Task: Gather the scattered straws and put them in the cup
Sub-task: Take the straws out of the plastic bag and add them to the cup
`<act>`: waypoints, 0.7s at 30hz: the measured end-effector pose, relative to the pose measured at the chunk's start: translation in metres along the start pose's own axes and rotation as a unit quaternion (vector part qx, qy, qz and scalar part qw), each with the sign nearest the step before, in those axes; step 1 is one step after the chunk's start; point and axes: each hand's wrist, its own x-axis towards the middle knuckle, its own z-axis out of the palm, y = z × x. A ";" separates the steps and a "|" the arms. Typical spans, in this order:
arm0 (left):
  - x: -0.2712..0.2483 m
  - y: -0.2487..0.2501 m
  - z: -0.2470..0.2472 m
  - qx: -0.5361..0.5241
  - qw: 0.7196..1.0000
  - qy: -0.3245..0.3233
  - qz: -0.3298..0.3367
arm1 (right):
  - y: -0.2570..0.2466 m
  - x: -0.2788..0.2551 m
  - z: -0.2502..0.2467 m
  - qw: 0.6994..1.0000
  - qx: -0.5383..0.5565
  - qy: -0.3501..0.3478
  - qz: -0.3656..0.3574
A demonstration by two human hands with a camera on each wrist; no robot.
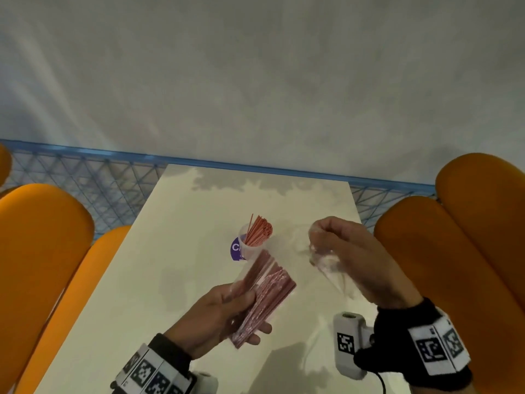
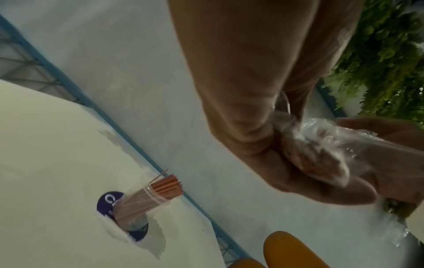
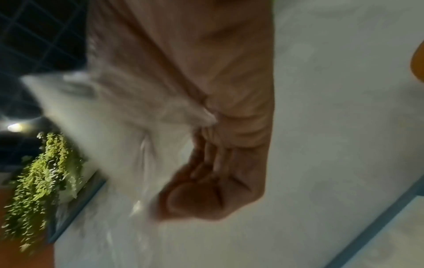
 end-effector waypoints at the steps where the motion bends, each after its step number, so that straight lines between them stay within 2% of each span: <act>1: -0.002 0.002 -0.002 0.015 1.000 0.005 0.008 | -0.002 -0.002 -0.007 0.998 -0.054 -0.028 0.003; 3: -0.006 0.007 -0.007 0.049 0.999 0.008 0.020 | -0.004 -0.006 -0.018 0.981 -0.183 -0.058 -0.022; 4: -0.009 0.009 -0.011 0.061 0.998 0.006 0.023 | -0.006 -0.007 -0.023 0.979 -0.195 -0.041 -0.042; 6: -0.013 0.013 -0.021 0.071 0.997 0.010 0.027 | -0.015 -0.009 -0.036 0.992 -0.114 0.008 -0.053; 8: -0.018 0.017 -0.028 0.055 0.998 0.021 0.035 | -0.025 -0.011 -0.044 0.998 -0.033 0.016 -0.048; 10: -0.020 0.023 -0.038 0.029 0.998 0.041 0.047 | -0.032 -0.013 -0.046 0.998 -0.016 0.000 -0.052; 12: -0.020 0.022 -0.047 -0.040 0.992 0.091 0.081 | -0.040 -0.016 -0.041 0.997 -0.019 -0.008 -0.074; 14: -0.016 0.015 -0.049 -0.211 0.961 0.130 0.126 | -0.047 -0.017 -0.033 0.995 -0.025 -0.011 -0.095; 16: -0.007 0.011 -0.041 -0.404 0.899 0.075 0.149 | -0.054 -0.018 -0.020 0.990 -0.057 -0.030 -0.123; 17: -0.002 0.012 -0.036 -0.456 0.874 0.051 0.158 | -0.058 -0.017 -0.013 0.987 -0.074 -0.040 -0.137; 19: 0.006 0.022 -0.032 -0.513 0.835 0.052 0.190 | -0.061 -0.014 -0.002 0.983 -0.093 -0.041 -0.153; 21: 0.012 0.038 -0.029 -0.537 0.811 0.053 0.228 | -0.058 -0.010 0.001 0.984 -0.085 -0.029 -0.156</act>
